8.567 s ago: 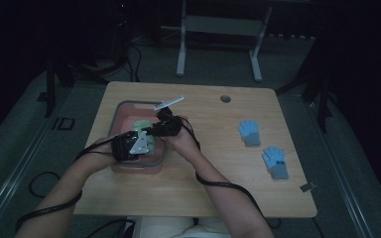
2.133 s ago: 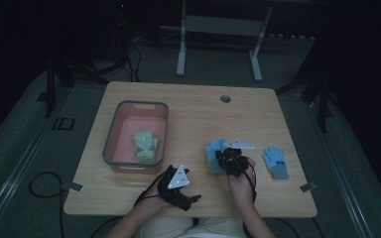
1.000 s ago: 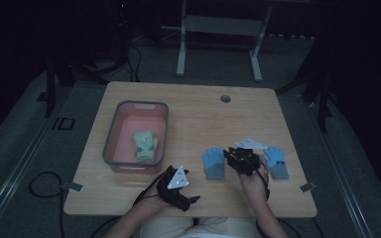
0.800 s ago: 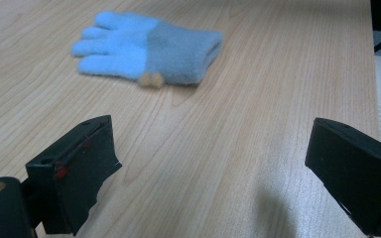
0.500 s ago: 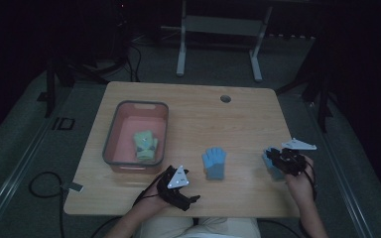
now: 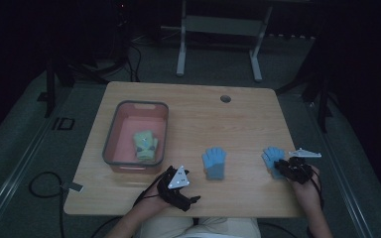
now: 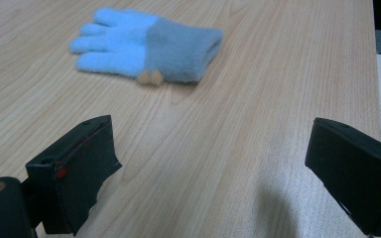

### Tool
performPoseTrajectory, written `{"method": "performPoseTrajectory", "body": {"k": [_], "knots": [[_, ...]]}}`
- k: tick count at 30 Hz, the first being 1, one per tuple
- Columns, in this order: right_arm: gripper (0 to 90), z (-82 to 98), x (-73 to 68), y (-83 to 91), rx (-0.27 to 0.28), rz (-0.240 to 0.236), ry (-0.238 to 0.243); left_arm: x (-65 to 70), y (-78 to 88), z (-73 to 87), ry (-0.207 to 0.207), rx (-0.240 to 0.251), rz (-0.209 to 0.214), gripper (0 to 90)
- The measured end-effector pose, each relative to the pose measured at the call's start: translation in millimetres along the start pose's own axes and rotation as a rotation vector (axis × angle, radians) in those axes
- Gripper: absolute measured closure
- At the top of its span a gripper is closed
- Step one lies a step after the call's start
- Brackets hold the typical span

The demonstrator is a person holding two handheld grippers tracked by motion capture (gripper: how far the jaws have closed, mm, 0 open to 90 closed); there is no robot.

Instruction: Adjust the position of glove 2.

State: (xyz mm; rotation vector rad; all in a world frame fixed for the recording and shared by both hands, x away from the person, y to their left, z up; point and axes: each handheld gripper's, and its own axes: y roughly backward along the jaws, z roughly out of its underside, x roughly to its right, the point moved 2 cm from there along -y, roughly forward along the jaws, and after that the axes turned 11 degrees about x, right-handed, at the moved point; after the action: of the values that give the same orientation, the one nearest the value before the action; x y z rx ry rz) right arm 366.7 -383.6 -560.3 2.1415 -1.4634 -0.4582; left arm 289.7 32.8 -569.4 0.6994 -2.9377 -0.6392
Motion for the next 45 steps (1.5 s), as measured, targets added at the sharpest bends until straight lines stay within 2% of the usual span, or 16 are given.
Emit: {"method": "performPoseTrajectory", "body": {"k": [4, 5, 8, 10, 16, 17, 19, 24, 28, 29, 30, 31, 35, 41, 44, 45], "knots": [[86.4, -1.1, -5.3, -1.0, -0.007, 0.044, 0.011, 0.2, -0.2, 0.2, -0.002, -0.004, 0.0, 5.3], [86.4, -1.1, -5.3, -1.0, -0.007, 0.044, 0.011, 0.2, -0.2, 0.2, -0.002, -0.004, 0.0, 5.3], [87.7, -6.5, -11.1, -2.0, -0.025, 0.087, 0.006, 0.1, -0.1, 0.1, -0.003, -0.003, 0.0, 5.4], [87.8, -11.9, -16.3, 0.7, -0.011, 0.102, 0.003, 0.0, -0.1, 0.0, -0.002, -0.004, 0.0, 5.3], [88.0, -38.4, -43.0, 15.3, 0.05, 0.112, -0.01, -0.7, 0.9, -0.1, -0.009, -0.002, -0.011, 5.3], [88.0, -38.4, -43.0, 15.3, 0.05, 0.112, -0.01, -0.7, 0.9, -0.1, -0.009, -0.002, -0.011, 5.3], [88.0, -51.7, -59.1, 22.9, 0.087, 0.106, -0.014, -1.0, 1.5, -0.4, 0.0, 0.009, -0.009, 5.3], [88.0, -63.1, -83.9, 26.4, 0.115, 0.089, -0.017, 0.9, 0.2, -0.4, -0.01, 0.004, -0.007, 5.3], [88.0, -62.5, -98.8, 19.1, 0.11, 0.068, -0.033, 0.9, 0.0, -0.5, -0.013, 0.0, -0.019, 5.3], [88.0, -62.5, -98.8, 19.1, 0.11, 0.068, -0.033, 0.9, 0.0, -0.5, -0.013, 0.0, -0.019, 5.3], [88.0, -61.4, -102.8, 16.4, 0.102, 0.059, -0.038, 0.5, 0.1, -0.6, -0.009, 0.004, -0.026, 5.3], [88.0, -58.3, -113.3, 9.9, 0.093, 0.05, -0.04, 0.2, 0.2, -0.7, -0.005, 0.005, -0.028, 5.4], [88.0, -53.3, -126.1, -0.8, 0.079, 0.039, -0.051, 1.0, 0.1, -0.3, -0.003, 0.004, -0.021, 5.3], [88.0, -38.6, -134.1, -13.0, 0.029, 0.049, -0.064, 0.8, 0.1, -0.5, -0.002, 0.006, -0.019, 5.3], [88.0, -33.4, -133.7, -20.9, 0.003, 0.064, -0.051, 0.6, 0.5, -0.6, 0.002, 0.008, -0.017, 5.4], [87.9, -31.2, -132.6, -23.3, -0.008, 0.062, -0.062, 1.0, 0.5, -0.6, 0.002, 0.009, -0.016, 5.3]]}}
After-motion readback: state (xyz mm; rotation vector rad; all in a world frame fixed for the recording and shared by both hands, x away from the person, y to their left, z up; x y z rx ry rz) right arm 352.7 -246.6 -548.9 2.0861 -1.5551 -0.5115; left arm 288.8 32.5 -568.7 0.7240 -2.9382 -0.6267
